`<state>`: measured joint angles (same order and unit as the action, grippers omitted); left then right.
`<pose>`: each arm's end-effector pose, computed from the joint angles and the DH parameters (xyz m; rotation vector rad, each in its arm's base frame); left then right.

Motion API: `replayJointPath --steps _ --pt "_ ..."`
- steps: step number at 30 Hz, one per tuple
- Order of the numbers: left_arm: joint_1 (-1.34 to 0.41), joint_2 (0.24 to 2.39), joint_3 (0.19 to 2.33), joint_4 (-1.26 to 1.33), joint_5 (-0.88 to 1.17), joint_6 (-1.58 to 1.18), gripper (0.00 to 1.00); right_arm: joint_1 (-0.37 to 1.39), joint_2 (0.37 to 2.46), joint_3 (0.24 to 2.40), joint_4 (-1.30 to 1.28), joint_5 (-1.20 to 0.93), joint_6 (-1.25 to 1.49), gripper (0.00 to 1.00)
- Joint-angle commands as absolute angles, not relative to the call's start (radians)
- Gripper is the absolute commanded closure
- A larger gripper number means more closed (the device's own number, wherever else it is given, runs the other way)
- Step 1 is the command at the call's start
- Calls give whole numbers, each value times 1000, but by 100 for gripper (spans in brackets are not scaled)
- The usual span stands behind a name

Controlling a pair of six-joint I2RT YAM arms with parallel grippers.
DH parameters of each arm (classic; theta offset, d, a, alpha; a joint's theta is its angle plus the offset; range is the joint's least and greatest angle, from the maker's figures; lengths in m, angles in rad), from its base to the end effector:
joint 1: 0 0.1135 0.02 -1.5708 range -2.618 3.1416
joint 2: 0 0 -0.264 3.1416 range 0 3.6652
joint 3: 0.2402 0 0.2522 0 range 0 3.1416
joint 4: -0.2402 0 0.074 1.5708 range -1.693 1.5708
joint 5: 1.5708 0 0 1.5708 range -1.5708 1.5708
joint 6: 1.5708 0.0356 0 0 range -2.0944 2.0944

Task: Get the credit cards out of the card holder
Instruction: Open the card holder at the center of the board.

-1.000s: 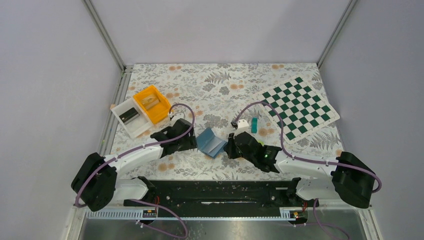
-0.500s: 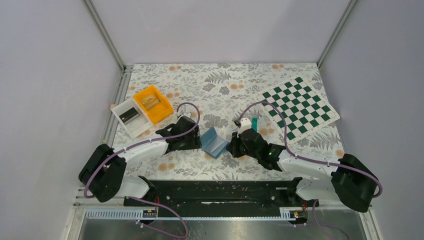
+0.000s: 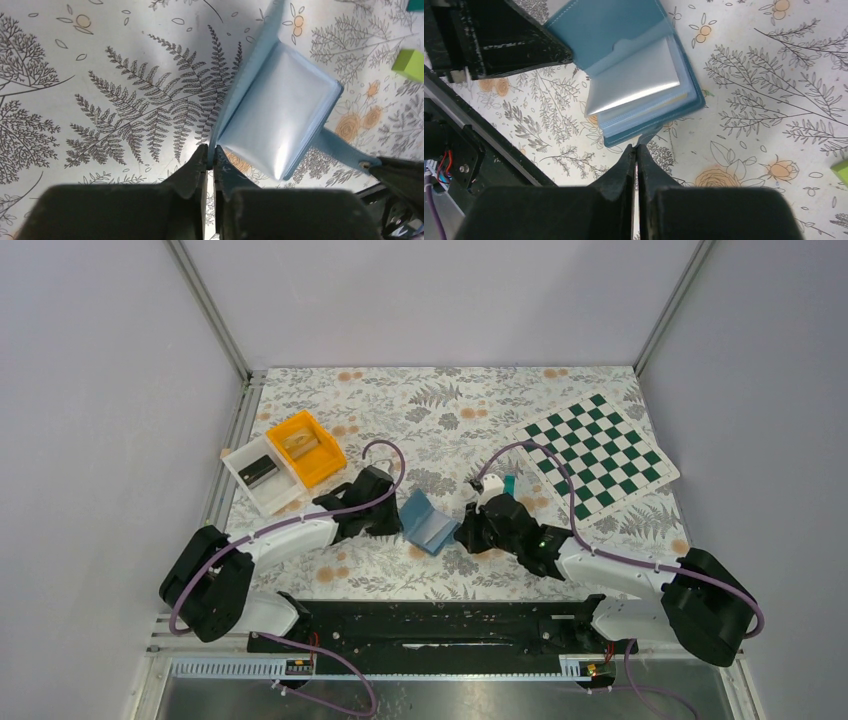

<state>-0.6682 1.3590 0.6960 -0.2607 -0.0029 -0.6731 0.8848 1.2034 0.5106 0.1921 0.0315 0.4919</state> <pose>0.2046 -0.1614 0.1807 -0.0076 2.5815 -0.5351 0.1580 0.1913 0.1970 -0.4043 2.1357 0.7920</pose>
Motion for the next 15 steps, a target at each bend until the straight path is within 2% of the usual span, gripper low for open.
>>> replayJointPath --steps 1,4,6,9,15 --pt "-664 1358 731 -276 50 -704 100 862 1186 530 145 35 531 91" --pt "-664 1311 672 -266 53 -802 100 856 1176 564 96 6 582 76" --pt "-664 1263 606 -214 80 -876 100 856 1158 583 85 -44 613 71" --pt "-668 1196 517 -138 109 -966 100 856 1111 586 109 -84 667 69" --pt "-679 1108 447 -163 56 -1038 100 857 1108 581 220 -163 768 71"
